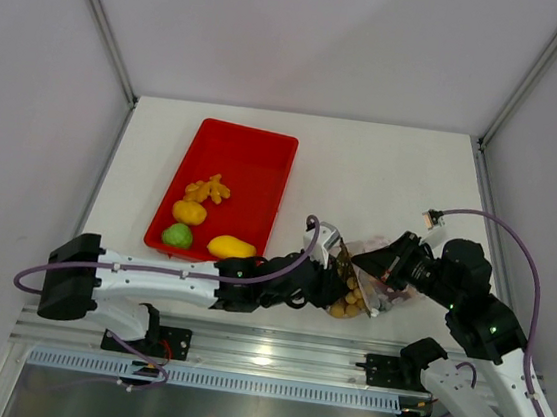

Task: Place the food in the zip-top bag and seal the zipper
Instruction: Place the fake fruit in the zipper food storage bag.

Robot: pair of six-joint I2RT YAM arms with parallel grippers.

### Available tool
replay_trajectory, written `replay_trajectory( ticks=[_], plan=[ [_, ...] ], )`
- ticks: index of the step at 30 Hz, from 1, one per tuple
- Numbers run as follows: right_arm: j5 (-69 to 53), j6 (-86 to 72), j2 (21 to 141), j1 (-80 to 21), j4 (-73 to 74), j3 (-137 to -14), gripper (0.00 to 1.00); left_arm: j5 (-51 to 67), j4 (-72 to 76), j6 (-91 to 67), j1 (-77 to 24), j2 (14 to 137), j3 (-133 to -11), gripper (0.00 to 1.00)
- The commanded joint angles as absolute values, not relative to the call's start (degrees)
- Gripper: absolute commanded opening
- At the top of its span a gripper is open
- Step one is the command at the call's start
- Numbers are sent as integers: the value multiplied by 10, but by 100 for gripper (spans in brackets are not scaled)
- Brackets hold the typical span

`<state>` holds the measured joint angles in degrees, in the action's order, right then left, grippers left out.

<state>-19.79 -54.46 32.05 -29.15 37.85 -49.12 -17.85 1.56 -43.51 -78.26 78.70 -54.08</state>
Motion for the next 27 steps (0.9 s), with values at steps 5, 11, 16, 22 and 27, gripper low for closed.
replay_trajectory(
  ticks=[5,11,16,22,27],
  plan=[
    [-202,-556,314,-291,348,-502,0,-142,43,-432,-775,818,-567,18],
    [-193,-546,311,-291,365,-515,0,-130,25,-429,-765,795,-541,4],
    [-192,-542,315,-291,367,-521,0,-140,33,-425,-765,766,-522,1],
    [-189,-536,320,-291,374,-520,0,-165,4,-405,-768,729,-531,41],
    [-185,-532,319,-291,378,-519,0,-191,-24,-388,-772,682,-517,52]
  ],
)
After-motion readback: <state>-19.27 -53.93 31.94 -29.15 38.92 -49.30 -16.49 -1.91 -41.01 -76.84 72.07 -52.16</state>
